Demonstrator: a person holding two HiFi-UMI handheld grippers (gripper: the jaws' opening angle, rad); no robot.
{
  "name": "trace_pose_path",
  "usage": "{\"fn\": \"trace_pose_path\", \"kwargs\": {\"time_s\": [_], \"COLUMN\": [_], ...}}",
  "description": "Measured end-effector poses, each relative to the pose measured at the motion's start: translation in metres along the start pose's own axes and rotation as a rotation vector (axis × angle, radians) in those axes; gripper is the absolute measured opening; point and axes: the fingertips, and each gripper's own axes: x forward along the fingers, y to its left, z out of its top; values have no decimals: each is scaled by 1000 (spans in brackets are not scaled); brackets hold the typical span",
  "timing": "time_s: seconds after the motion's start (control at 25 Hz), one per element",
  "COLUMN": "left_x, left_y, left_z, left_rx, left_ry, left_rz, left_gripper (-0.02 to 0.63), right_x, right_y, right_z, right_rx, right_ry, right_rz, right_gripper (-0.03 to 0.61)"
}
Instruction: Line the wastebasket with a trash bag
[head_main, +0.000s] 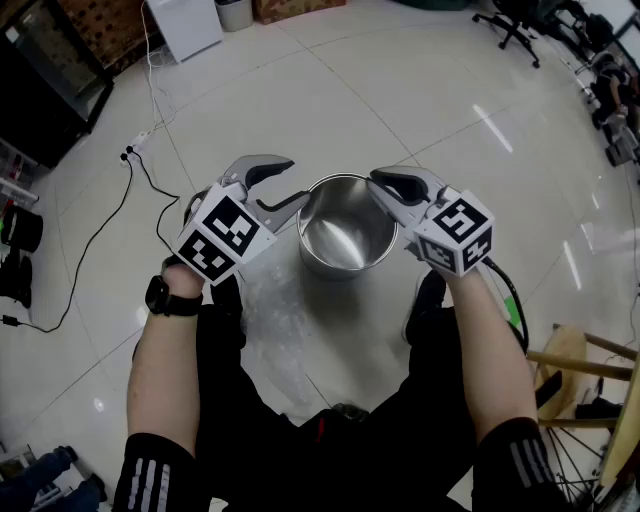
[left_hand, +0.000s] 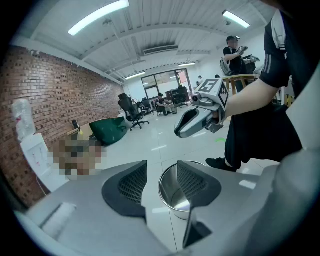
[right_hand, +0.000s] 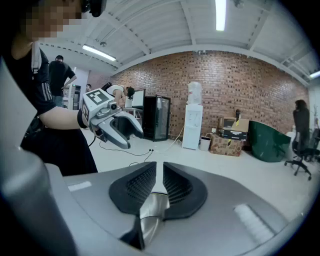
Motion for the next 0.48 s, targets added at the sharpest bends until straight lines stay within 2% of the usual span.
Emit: {"fn": "trace_pose_path", "kwargs": {"time_s": [0.28, 0.48], "left_x": [-14, -29], "left_y": [8, 13], "left_z": [-5, -17], "left_rx": [-8, -24], "left_ry": [-12, -7], "left_rz": [16, 21], "left_gripper": [183, 183], "right_x": [34, 68], "right_y": [61, 120], "right_z": [-12, -36], "right_rx": [-96, -171], "right_ry": [57, 142], "right_rz": [129, 256], "right_gripper": [97, 121]}}
